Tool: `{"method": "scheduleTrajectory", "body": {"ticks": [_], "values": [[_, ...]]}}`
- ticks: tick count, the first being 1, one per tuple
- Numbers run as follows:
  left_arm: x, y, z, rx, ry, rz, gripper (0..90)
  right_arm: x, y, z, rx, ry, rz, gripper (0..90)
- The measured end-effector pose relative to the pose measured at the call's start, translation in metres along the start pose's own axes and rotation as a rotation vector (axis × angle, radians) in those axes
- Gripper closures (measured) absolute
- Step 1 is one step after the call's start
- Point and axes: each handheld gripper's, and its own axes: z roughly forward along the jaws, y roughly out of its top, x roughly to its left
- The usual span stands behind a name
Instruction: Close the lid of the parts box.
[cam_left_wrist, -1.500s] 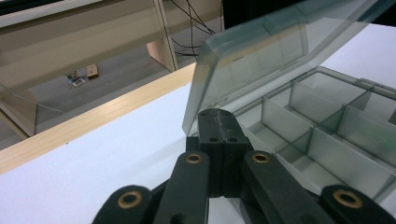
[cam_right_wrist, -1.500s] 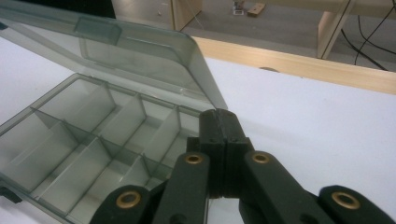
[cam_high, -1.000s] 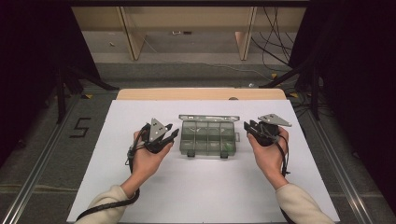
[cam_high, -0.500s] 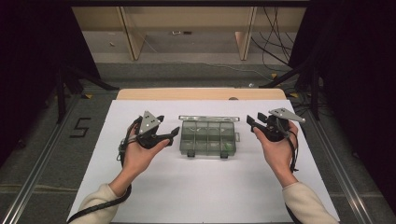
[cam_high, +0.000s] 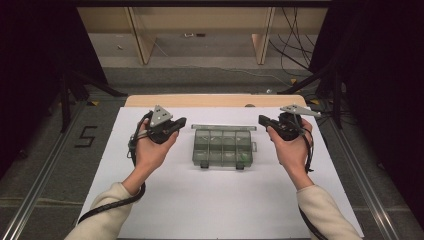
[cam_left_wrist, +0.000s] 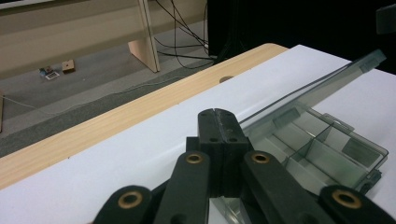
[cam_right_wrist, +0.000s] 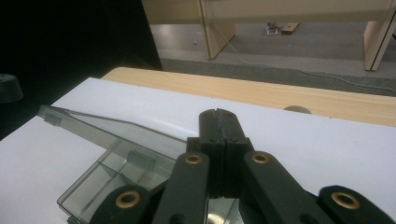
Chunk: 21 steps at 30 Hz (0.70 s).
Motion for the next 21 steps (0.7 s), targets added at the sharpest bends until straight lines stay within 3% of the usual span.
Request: {"method": "scheduleTrajectory", "body": {"ticks": [11,21], "values": [[-0.008,0.009,0.013,0.028,-0.037,0.024,90.0,0.006,-0.004,0.009,0.022,0.032,-0.024,90.0],[-0.009,0.008,0.017,0.046,-0.058,0.034,90.0,0.005,-0.005,0.009,0.052,0.040,-0.014,90.0]]}}
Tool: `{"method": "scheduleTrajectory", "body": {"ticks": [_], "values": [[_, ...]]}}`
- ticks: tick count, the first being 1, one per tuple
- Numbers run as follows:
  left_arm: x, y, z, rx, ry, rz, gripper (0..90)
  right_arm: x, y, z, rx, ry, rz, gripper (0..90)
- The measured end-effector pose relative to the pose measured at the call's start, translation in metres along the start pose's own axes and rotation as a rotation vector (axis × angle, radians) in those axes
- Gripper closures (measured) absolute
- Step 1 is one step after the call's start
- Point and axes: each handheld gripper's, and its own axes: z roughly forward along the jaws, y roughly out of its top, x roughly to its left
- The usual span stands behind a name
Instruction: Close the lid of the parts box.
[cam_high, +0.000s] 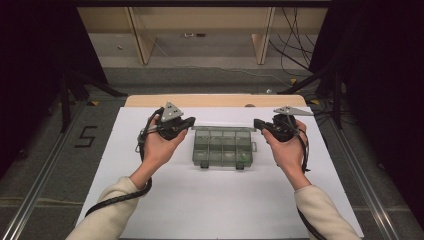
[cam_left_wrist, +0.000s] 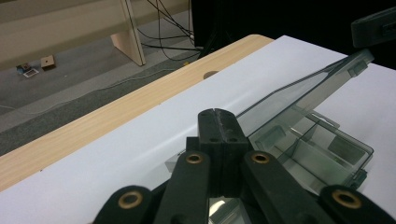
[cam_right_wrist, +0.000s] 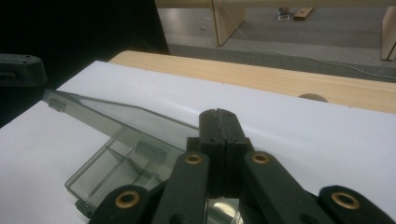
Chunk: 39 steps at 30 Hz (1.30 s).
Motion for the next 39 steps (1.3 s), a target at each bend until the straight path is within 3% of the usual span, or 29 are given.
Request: {"method": "scheduleTrajectory", "body": {"ticks": [23,29,30,37,39], "values": [[-0.002,-0.008,-0.001,0.041,-0.036,-0.005,90.0,0.000,-0.010,-0.002,0.084,0.021,-0.012,90.0],[-0.004,-0.010,0.000,0.056,-0.041,0.008,90.0,-0.001,-0.013,-0.002,0.100,0.020,-0.018,90.0],[-0.005,-0.011,0.000,0.073,-0.043,0.031,90.0,-0.001,-0.014,-0.001,0.102,0.023,-0.019,90.0],[-0.008,-0.015,0.002,0.083,-0.051,0.026,90.0,-0.001,-0.018,-0.001,0.111,0.024,-0.028,90.0],[-0.008,-0.015,0.001,0.093,-0.052,0.042,90.0,0.000,-0.018,-0.001,0.125,0.024,-0.023,90.0]]}}
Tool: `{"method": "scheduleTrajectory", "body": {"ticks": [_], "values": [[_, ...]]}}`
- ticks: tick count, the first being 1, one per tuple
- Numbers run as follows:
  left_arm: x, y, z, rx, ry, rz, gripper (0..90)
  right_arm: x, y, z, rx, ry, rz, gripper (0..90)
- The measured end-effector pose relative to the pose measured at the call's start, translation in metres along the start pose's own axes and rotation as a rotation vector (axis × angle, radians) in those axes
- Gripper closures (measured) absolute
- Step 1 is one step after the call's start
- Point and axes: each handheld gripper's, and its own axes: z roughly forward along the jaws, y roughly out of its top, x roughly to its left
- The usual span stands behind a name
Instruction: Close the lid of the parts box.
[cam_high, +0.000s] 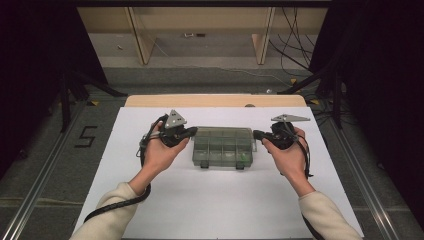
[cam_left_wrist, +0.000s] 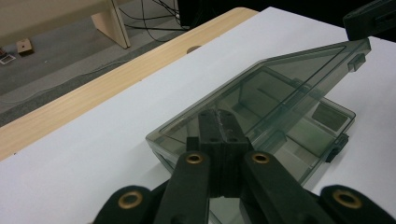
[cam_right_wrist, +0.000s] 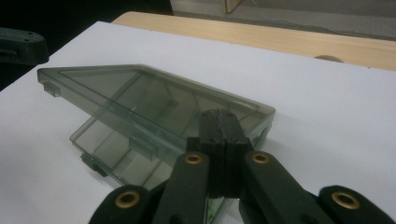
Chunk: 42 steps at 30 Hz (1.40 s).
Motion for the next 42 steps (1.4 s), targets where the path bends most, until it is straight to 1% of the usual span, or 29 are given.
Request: {"method": "scheduleTrajectory", "body": {"ticks": [2,4,5,6,7,8,9,10,11,13,14,15,16,17,18,19,20,22,24,25,27,28,30,31,35,37,40,41,42], "values": [[-0.001,-0.001,0.001,-0.002,-0.004,0.002,90.0,0.000,-0.001,0.001,0.004,0.002,-0.005,90.0],[-0.001,-0.002,0.001,0.007,-0.005,-0.004,90.0,0.000,-0.002,0.000,0.022,-0.007,0.002,90.0],[-0.002,-0.002,0.002,0.006,-0.007,-0.001,90.0,0.000,-0.002,0.000,0.023,-0.006,0.001,90.0],[-0.001,-0.003,0.002,0.009,-0.008,0.006,90.0,0.000,-0.002,0.001,0.008,0.003,0.001,90.0],[-0.003,-0.003,0.003,0.003,-0.008,-0.018,90.0,0.000,-0.003,0.001,0.008,0.004,0.000,90.0],[-0.002,-0.003,0.003,0.016,-0.012,0.004,90.0,0.000,-0.003,0.001,0.017,0.002,-0.003,90.0],[-0.002,-0.003,0.003,0.018,-0.013,0.010,90.0,0.000,-0.003,0.001,0.015,0.003,-0.008,90.0],[-0.003,-0.004,0.003,0.019,-0.013,0.002,90.0,0.000,-0.004,0.001,0.020,0.002,0.001,90.0],[-0.002,-0.005,0.004,0.021,-0.022,0.010,90.0,0.000,-0.004,0.002,0.010,0.003,-0.009,90.0],[-0.003,-0.006,0.004,0.032,-0.013,0.005,90.0,-0.001,-0.005,0.002,0.014,0.005,-0.010,90.0],[-0.003,-0.006,0.004,0.032,-0.013,0.005,90.0,0.000,-0.006,0.001,0.027,0.004,0.008,90.0],[-0.003,-0.007,0.004,0.031,-0.013,0.012,90.0,0.000,-0.006,0.001,0.028,0.003,0.005,90.0],[-0.005,-0.009,0.005,0.034,-0.010,-0.003,89.9,0.000,-0.006,0.001,0.032,-0.001,-0.004,90.0],[-0.004,-0.010,0.004,0.048,-0.019,0.010,90.0,-0.001,-0.007,0.002,0.022,0.005,-0.008,90.0],[-0.003,-0.011,0.005,0.046,-0.020,0.018,90.0,-0.001,-0.007,0.002,0.021,0.004,-0.011,90.0],[-0.004,-0.012,0.006,0.048,-0.015,0.004,90.0,-0.001,-0.008,0.002,0.028,0.007,-0.003,90.0],[-0.004,-0.012,0.005,0.060,-0.022,0.020,90.0,-0.001,-0.008,0.002,0.033,0.009,-0.004,90.0],[-0.004,-0.014,0.007,0.059,-0.028,0.013,90.0,-0.001,-0.009,0.002,0.046,0.001,-0.003,90.0],[-0.004,-0.015,0.007,0.059,-0.024,0.014,90.0,-0.002,-0.010,0.003,0.043,0.006,-0.007,90.0],[-0.004,-0.015,0.007,0.069,-0.030,0.015,90.0,-0.002,-0.010,0.003,0.043,0.006,-0.007,90.0],[-0.004,-0.016,0.007,0.064,-0.022,0.008,89.9,-0.002,-0.011,0.003,0.044,0.011,-0.008,90.0],[-0.005,-0.017,0.008,0.068,-0.032,0.005,90.0,-0.002,-0.012,0.003,0.060,0.003,-0.004,90.0],[-0.005,-0.018,0.007,0.075,-0.027,0.015,90.0,-0.002,-0.012,0.003,0.059,0.007,-0.005,90.0],[-0.004,-0.019,0.008,0.076,-0.039,0.016,90.0,-0.001,-0.013,0.003,0.070,0.008,0.005,90.0],[-0.005,-0.021,0.008,0.078,-0.032,0.015,90.0,0.000,-0.015,0.003,0.079,0.009,0.002,90.0],[-0.006,-0.023,0.008,0.079,-0.034,0.001,90.0,0.000,-0.016,0.003,0.085,0.013,0.002,90.0],[-0.007,-0.024,0.009,0.077,-0.033,0.011,90.0,-0.001,-0.017,0.003,0.093,0.010,-0.004,90.0],[-0.006,-0.024,0.009,0.077,-0.034,0.012,90.0,-0.001,-0.018,0.004,0.084,0.015,-0.015,90.0],[-0.006,-0.024,0.009,0.079,-0.035,0.014,89.9,0.000,-0.018,0.004,0.098,0.015,0.001,90.0]]}}
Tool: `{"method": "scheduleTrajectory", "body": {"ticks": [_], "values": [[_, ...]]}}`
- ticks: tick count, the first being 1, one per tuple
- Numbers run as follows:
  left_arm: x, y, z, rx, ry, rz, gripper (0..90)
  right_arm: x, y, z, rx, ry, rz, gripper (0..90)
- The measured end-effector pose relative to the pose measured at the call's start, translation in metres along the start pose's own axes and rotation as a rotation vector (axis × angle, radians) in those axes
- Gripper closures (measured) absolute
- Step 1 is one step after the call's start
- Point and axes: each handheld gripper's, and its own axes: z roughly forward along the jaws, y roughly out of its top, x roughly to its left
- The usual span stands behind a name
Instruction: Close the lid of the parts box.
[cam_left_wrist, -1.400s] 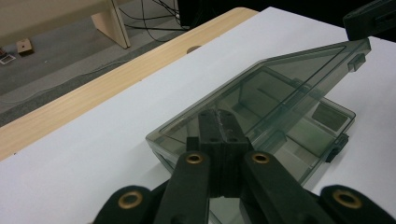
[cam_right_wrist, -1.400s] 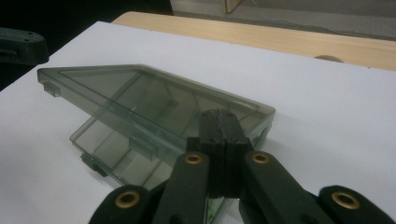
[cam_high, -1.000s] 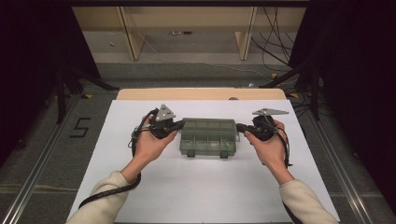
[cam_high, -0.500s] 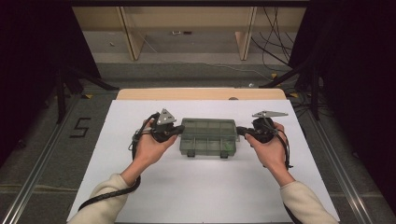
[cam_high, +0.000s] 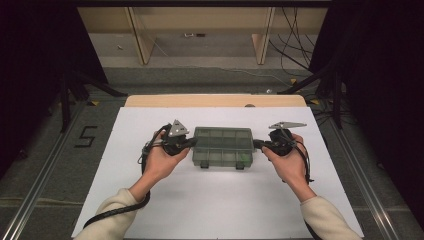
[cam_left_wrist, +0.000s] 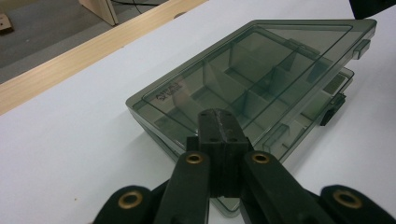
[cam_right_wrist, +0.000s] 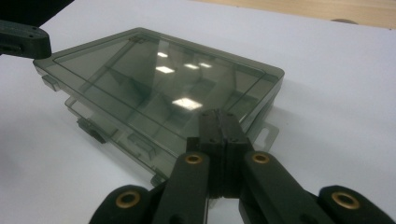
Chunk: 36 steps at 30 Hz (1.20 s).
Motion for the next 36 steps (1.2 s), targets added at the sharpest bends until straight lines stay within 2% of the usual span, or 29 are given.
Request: {"method": "scheduleTrajectory", "body": {"ticks": [1,7,8,9,14,17,18,20,23,25,26,28,36], "values": [[0.000,0.000,-0.001,0.012,-0.009,0.000,90.0,0.000,0.000,0.001,-0.005,-0.001,-0.006,90.0],[-0.002,-0.002,0.000,0.005,0.001,-0.003,90.0,0.000,-0.002,0.002,0.010,-0.002,0.001,90.0],[-0.003,-0.003,0.001,0.005,0.000,-0.023,90.0,-0.001,-0.002,0.002,0.005,0.002,-0.015,90.0],[-0.003,-0.003,0.001,0.005,-0.001,-0.020,90.0,0.000,-0.003,0.002,0.018,-0.002,0.007,90.0],[-0.003,-0.004,0.001,0.006,0.001,-0.013,90.0,0.000,-0.004,0.002,0.019,-0.010,-0.001,90.0],[-0.003,-0.005,0.001,0.014,-0.012,-0.010,90.0,0.000,-0.005,0.003,0.026,0.000,0.000,90.0],[-0.003,-0.005,0.001,0.014,-0.013,-0.011,89.9,0.001,-0.005,0.002,0.031,-0.014,0.006,90.0],[-0.004,-0.006,0.002,0.006,-0.005,-0.013,89.9,-0.001,-0.006,0.004,0.018,-0.003,-0.013,90.0],[-0.004,-0.006,0.002,0.010,-0.005,-0.004,90.0,-0.001,-0.007,0.004,0.030,0.003,-0.014,90.0],[-0.005,-0.007,0.002,0.010,-0.010,-0.014,90.0,-0.001,-0.008,0.005,0.026,0.000,-0.016,90.0],[-0.006,-0.007,0.002,0.009,-0.006,-0.011,90.0,0.001,-0.008,0.004,0.044,0.000,0.003,90.0],[-0.005,-0.008,0.003,0.013,-0.017,-0.009,90.0,0.001,-0.009,0.005,0.044,-0.008,-0.002,90.0],[-0.007,-0.013,0.004,0.019,-0.010,-0.019,90.0,0.002,-0.011,0.008,0.057,-0.002,-0.011,90.0]]}}
